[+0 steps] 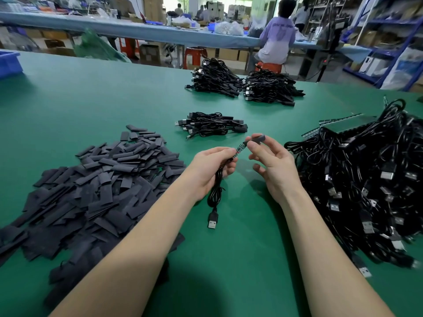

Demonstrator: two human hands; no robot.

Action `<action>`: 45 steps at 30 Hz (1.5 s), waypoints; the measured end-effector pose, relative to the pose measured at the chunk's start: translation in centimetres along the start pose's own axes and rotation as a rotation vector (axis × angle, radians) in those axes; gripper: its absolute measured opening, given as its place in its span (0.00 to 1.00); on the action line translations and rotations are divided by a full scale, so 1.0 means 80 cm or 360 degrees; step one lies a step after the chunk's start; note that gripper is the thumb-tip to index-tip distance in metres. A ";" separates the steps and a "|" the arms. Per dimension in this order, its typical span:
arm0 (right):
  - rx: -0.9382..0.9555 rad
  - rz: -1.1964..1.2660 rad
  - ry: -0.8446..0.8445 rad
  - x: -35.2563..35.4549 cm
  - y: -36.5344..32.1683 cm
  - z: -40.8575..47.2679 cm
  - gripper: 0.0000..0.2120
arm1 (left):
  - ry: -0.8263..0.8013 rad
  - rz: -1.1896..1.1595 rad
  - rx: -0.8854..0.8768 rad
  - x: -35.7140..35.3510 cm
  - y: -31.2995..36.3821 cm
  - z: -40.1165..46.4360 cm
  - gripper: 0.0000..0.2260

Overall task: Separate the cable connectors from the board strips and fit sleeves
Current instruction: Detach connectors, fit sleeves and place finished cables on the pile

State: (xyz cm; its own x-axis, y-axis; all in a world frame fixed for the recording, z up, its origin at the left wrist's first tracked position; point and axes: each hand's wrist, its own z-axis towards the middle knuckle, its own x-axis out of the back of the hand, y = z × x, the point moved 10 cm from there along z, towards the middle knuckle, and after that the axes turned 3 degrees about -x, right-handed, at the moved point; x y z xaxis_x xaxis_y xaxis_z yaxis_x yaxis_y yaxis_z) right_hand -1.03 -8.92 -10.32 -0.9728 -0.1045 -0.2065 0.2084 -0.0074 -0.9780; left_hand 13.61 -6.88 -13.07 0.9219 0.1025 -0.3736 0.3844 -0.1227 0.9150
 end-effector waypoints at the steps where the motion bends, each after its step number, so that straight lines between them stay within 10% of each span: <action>1: -0.0005 -0.0006 -0.0017 0.000 0.000 0.000 0.05 | -0.0010 0.0004 0.0005 0.000 0.000 0.000 0.01; 20: -0.0032 -0.0121 -0.0424 -0.018 -0.004 -0.008 0.10 | -0.0367 0.0070 0.0038 -0.005 0.008 -0.002 0.04; 45: -0.0199 0.0052 -0.0295 -0.011 0.014 0.000 0.13 | -0.0249 0.0735 -0.0732 0.001 0.046 -0.004 0.05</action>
State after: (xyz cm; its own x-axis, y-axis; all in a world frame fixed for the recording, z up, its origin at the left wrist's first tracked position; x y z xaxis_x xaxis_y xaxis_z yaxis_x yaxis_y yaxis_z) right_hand 0.03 -8.82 -11.25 -0.9283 -0.2835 -0.2406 0.2143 0.1211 -0.9692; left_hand 15.08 -6.99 -9.64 0.9963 -0.0079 0.0858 -0.0789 0.3171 0.9451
